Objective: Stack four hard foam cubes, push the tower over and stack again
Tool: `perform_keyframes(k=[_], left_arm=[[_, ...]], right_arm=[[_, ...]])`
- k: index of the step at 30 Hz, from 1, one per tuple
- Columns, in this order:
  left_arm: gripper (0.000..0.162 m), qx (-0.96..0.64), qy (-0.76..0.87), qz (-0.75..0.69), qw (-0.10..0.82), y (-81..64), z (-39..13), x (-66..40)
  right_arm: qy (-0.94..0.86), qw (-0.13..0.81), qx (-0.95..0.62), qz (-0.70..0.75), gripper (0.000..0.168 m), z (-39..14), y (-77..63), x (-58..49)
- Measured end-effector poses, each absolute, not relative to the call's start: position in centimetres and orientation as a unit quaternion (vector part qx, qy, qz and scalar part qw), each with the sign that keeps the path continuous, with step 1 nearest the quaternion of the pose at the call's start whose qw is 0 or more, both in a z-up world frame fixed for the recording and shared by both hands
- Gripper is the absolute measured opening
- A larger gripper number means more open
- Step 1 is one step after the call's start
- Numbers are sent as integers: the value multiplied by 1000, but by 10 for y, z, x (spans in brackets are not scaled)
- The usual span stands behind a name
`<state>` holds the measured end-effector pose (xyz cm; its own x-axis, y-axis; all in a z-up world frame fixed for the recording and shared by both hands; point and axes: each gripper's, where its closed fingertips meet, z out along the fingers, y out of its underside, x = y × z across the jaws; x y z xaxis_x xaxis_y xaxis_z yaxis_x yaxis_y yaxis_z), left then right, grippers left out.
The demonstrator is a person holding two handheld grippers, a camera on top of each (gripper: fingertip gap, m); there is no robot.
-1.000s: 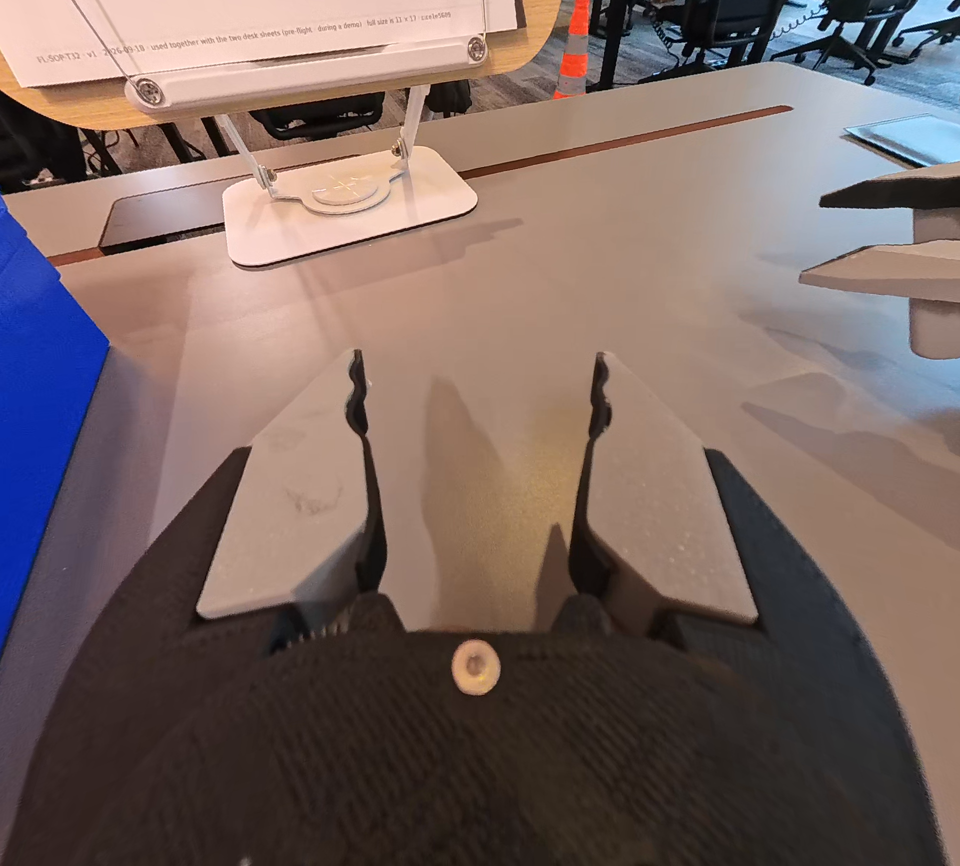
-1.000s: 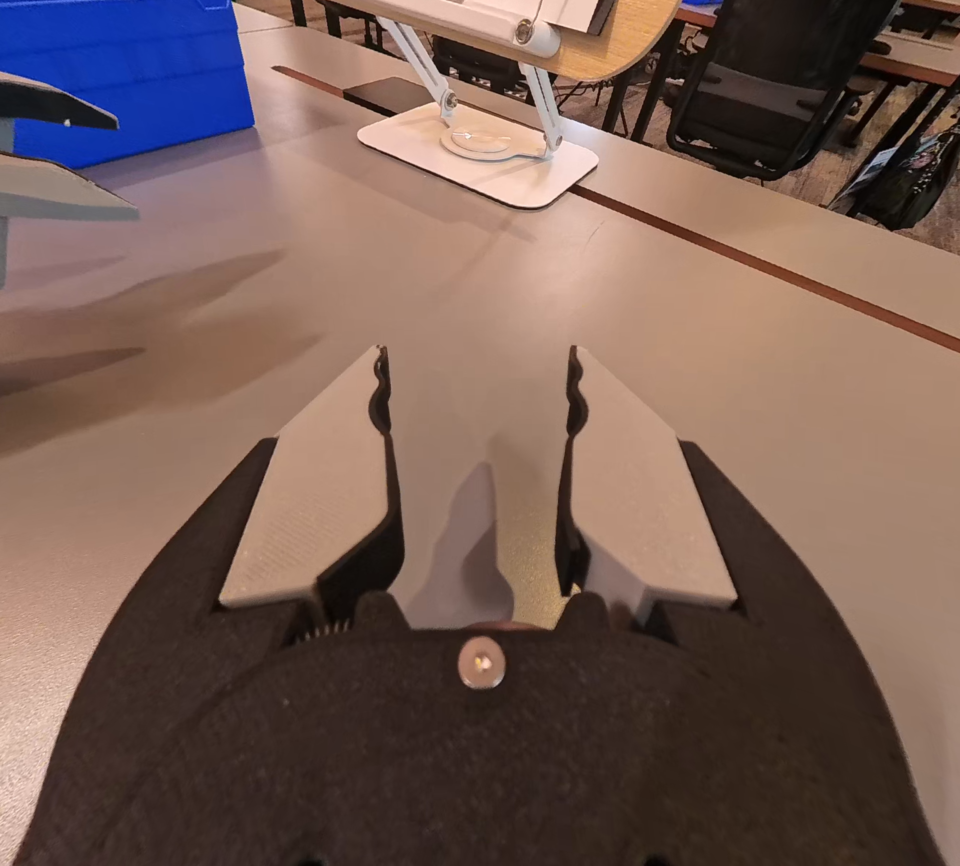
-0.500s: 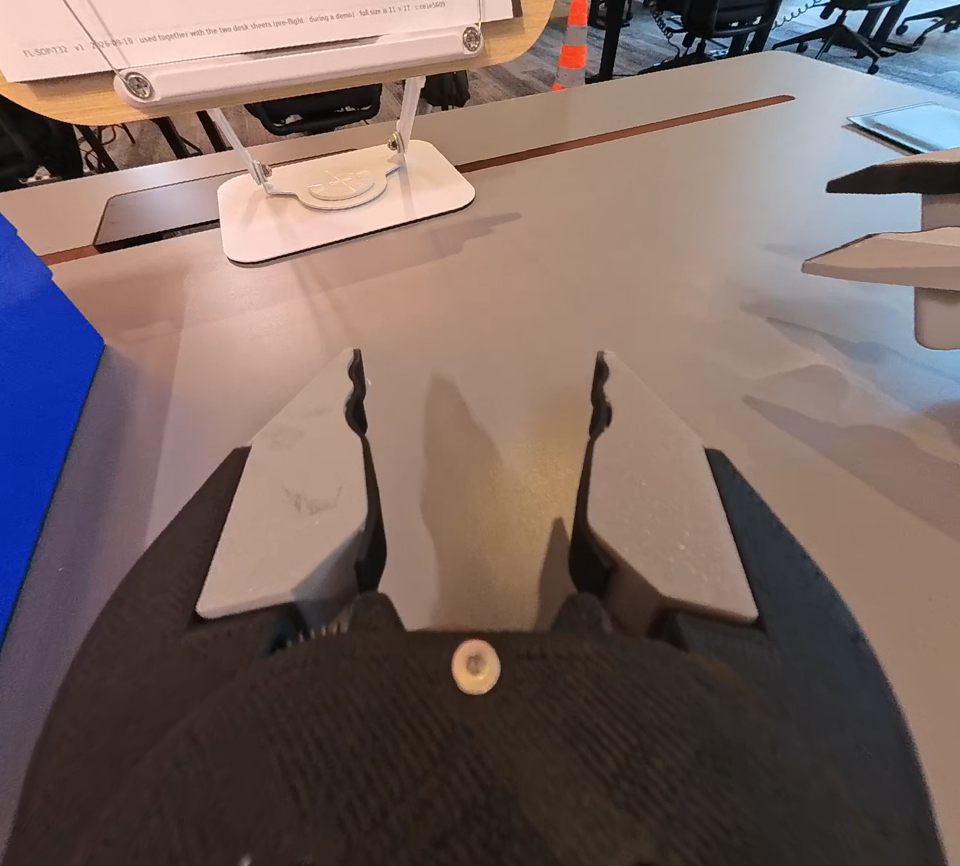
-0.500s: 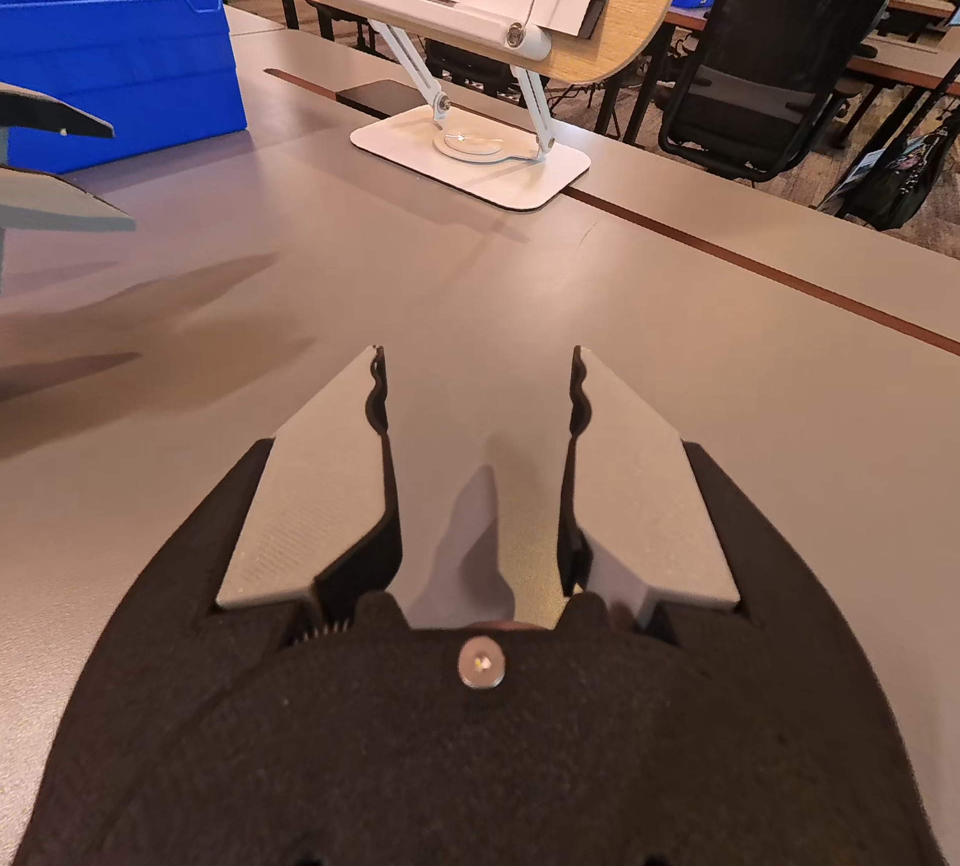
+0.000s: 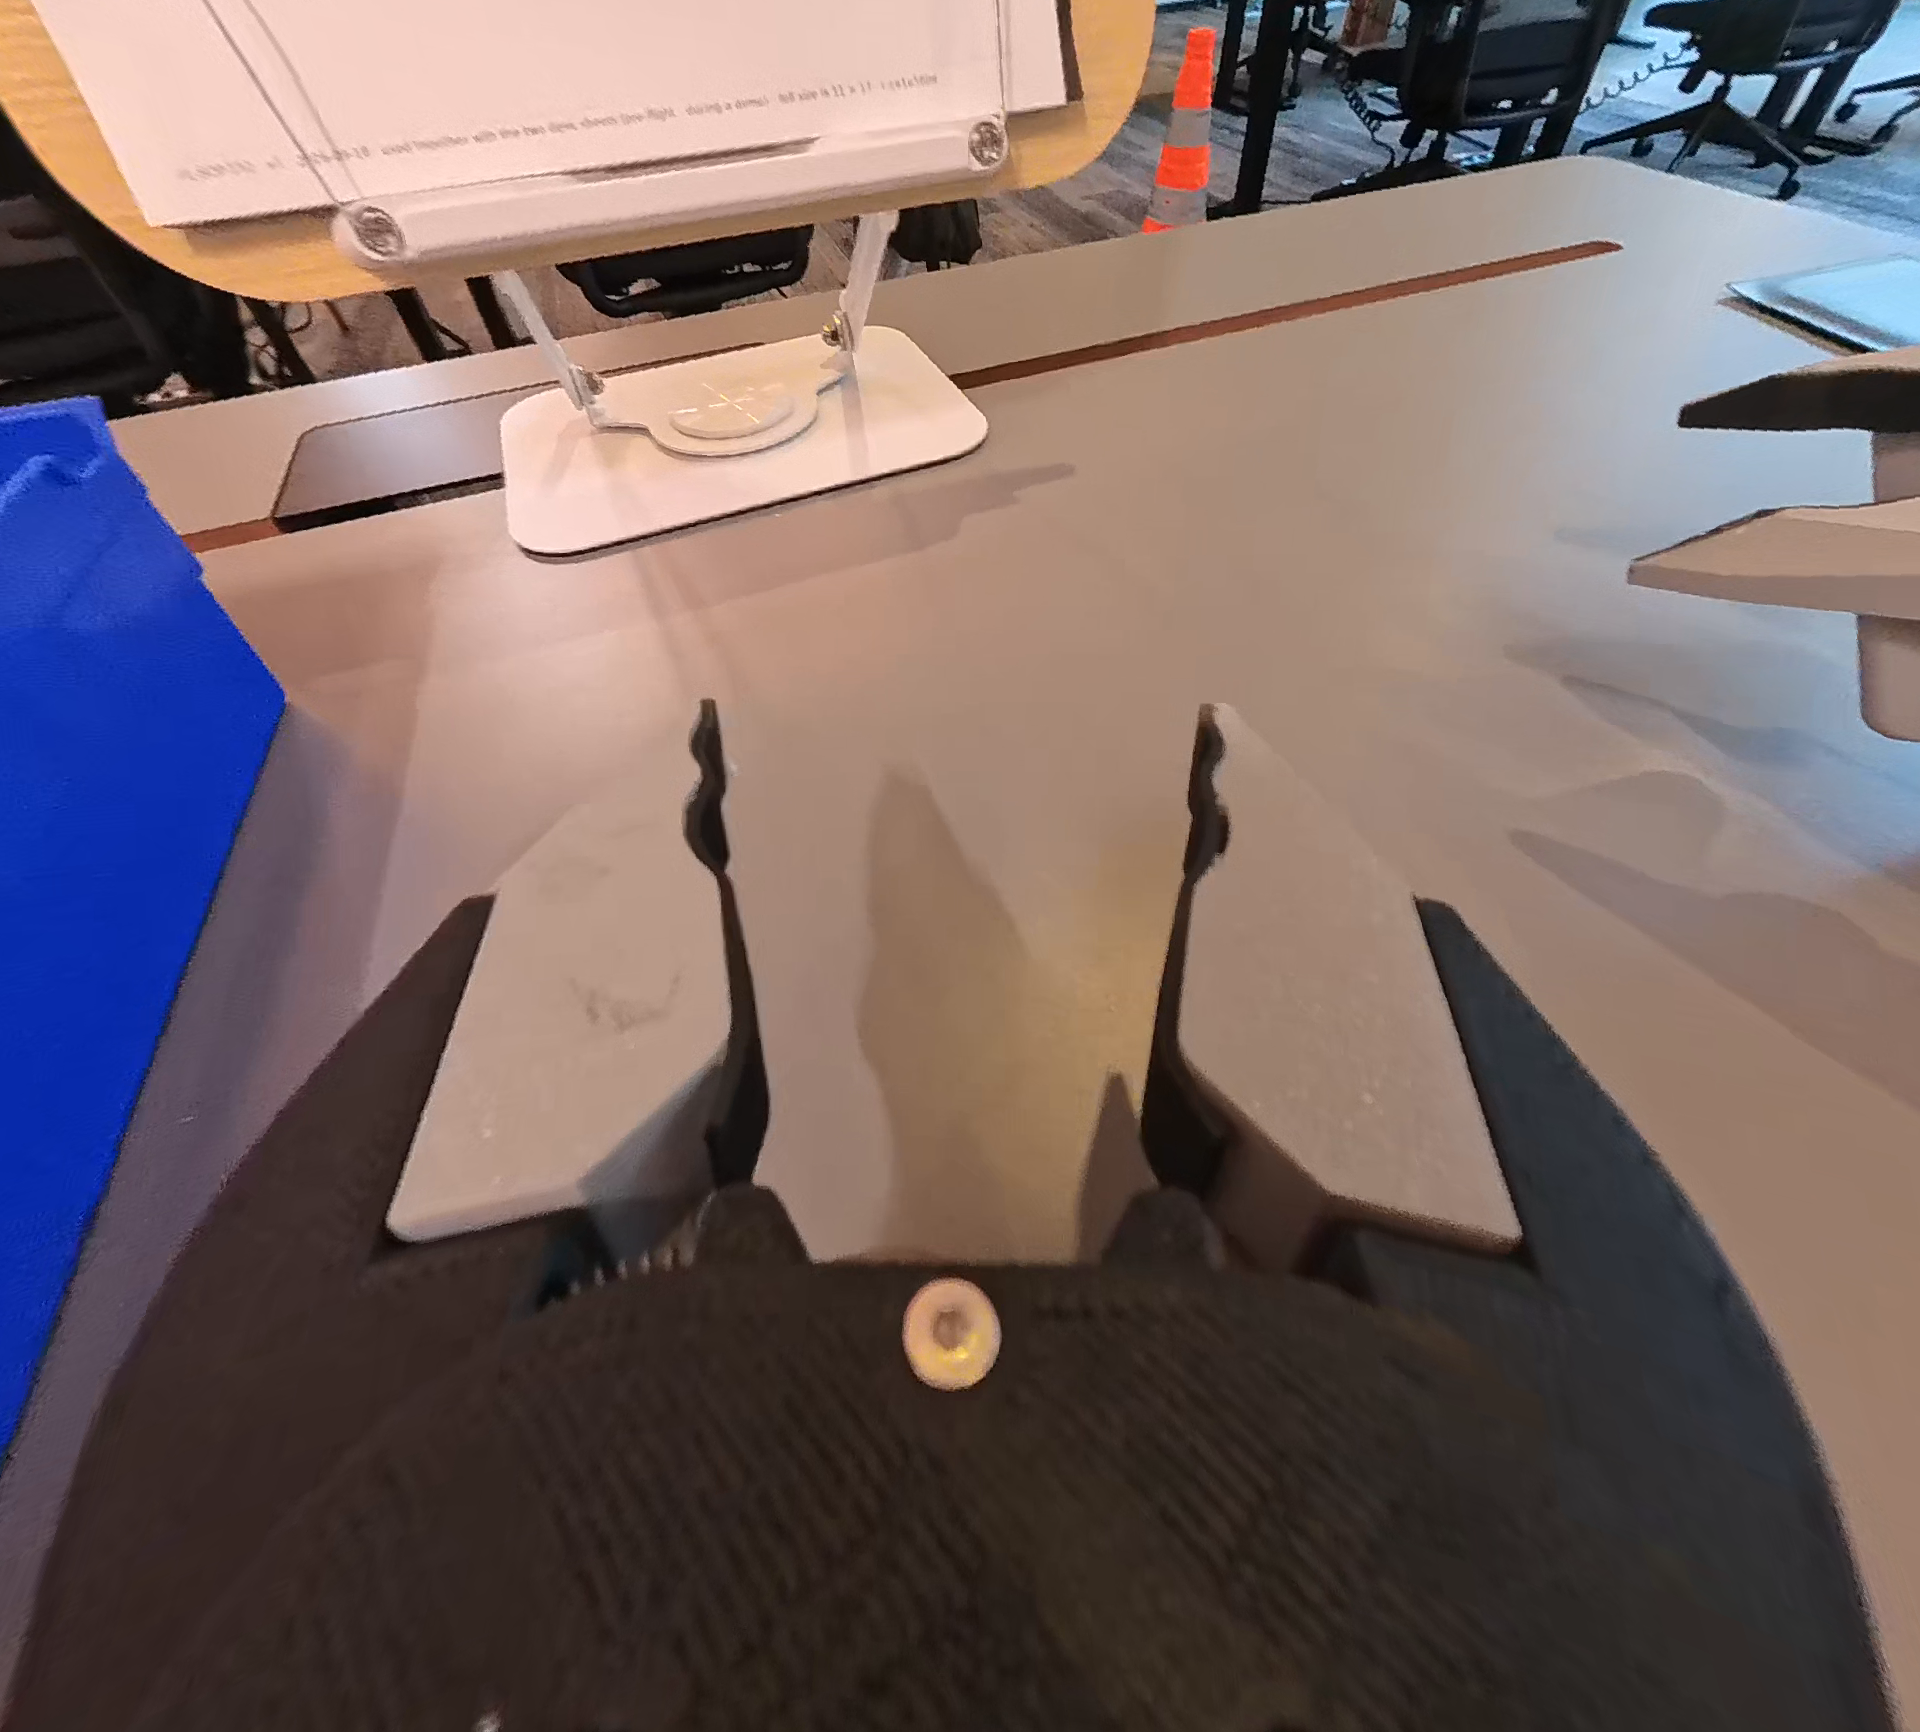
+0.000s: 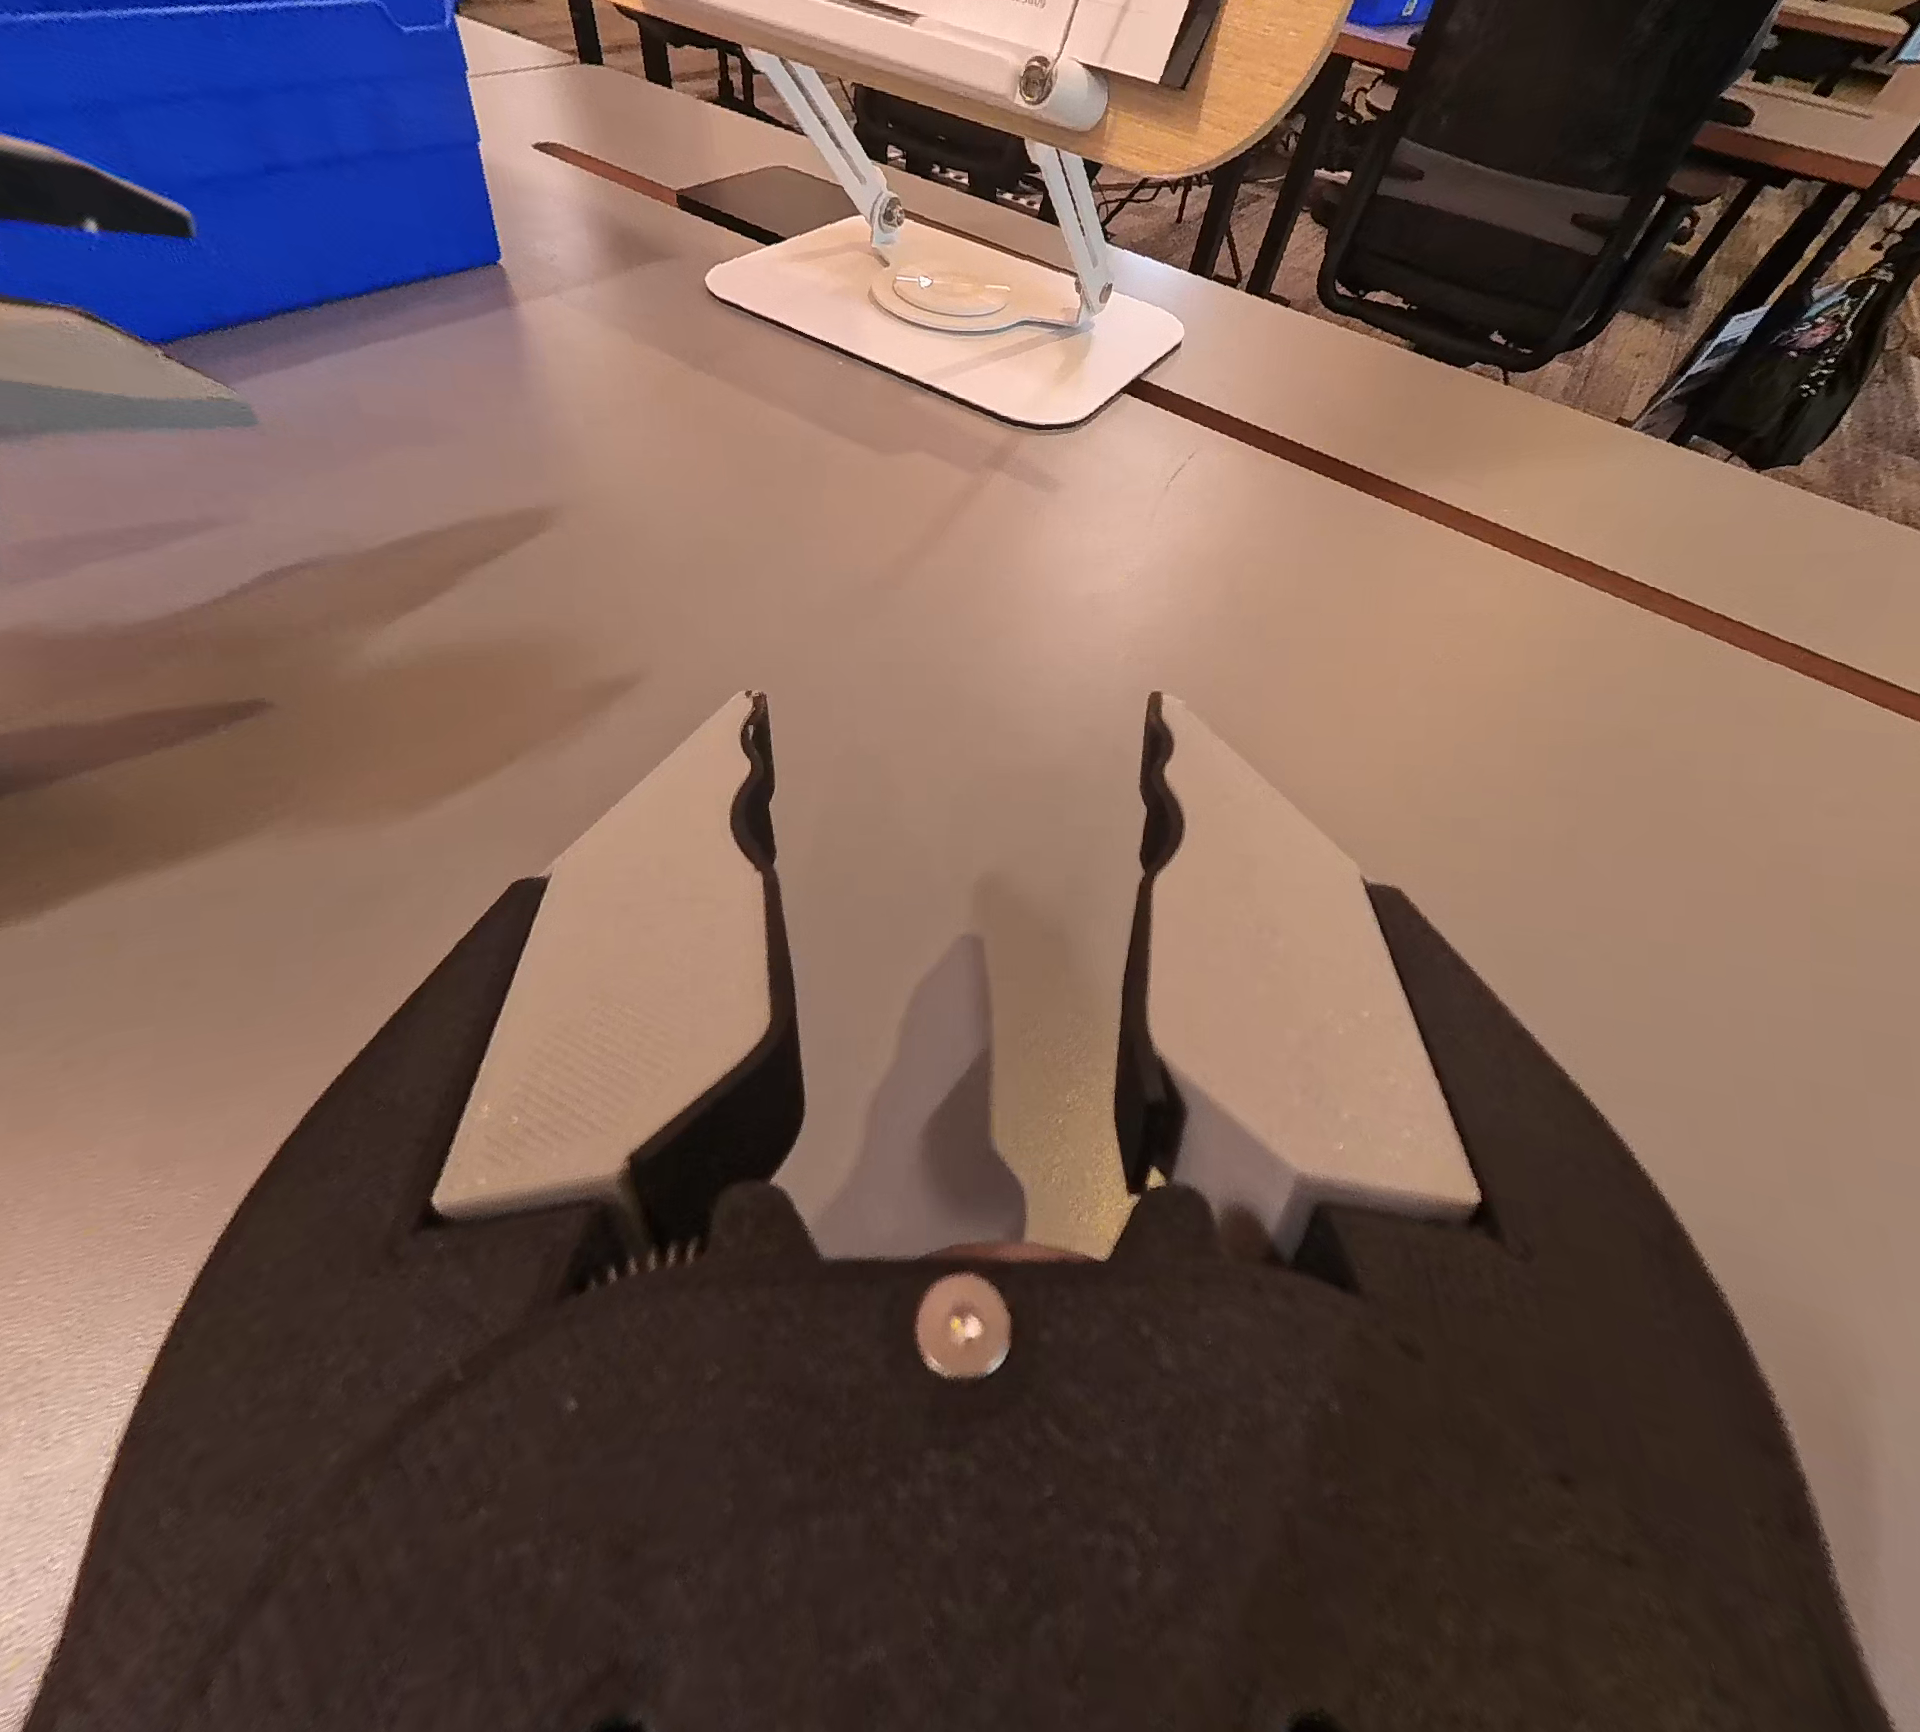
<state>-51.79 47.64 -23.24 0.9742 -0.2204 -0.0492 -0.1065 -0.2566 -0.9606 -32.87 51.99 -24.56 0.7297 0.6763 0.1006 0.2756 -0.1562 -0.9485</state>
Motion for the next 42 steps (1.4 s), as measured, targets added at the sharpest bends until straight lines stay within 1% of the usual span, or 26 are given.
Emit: perform_keyframes(k=[3, 13, 16, 20, 25, 28, 34, 38, 42], left_arm=[[91, -776, 82, -38, 624, 475, -220, -528], [89, -649, -25, -9, 761, 440, -146, -584], [89, -635, -37, -5, 772, 431, -136, -597], [88, -620, -50, 47, 782, 415, -119, -627], [86, -633, -84, 73, 766, 392, -106, -678], [85, -682, -102, 66, 721, 388, -122, -707], [83, -771, -119, 34, 624, 394, -182, -751], [69, -797, -115, 22, 593, 406, -210, -771], [69, -828, -102, 11, 551, 417, -238, -775]], right_arm=[[-324, 565, -738, 177, 69, -245, 519, -330], [-330, 563, -737, 177, 69, -246, 518, -332], [-331, 563, -737, 177, 69, -246, 518, -332], [-331, 563, -736, 178, 69, -246, 518, -333], [-333, 562, -736, 179, 69, -246, 517, -334], [-336, 561, -735, 178, 69, -247, 516, -335], [-342, 559, -734, 179, 69, -247, 513, -338], [-346, 560, -731, 181, 69, -247, 511, -341], [-349, 556, -732, 182, 69, -248, 510, -343]])
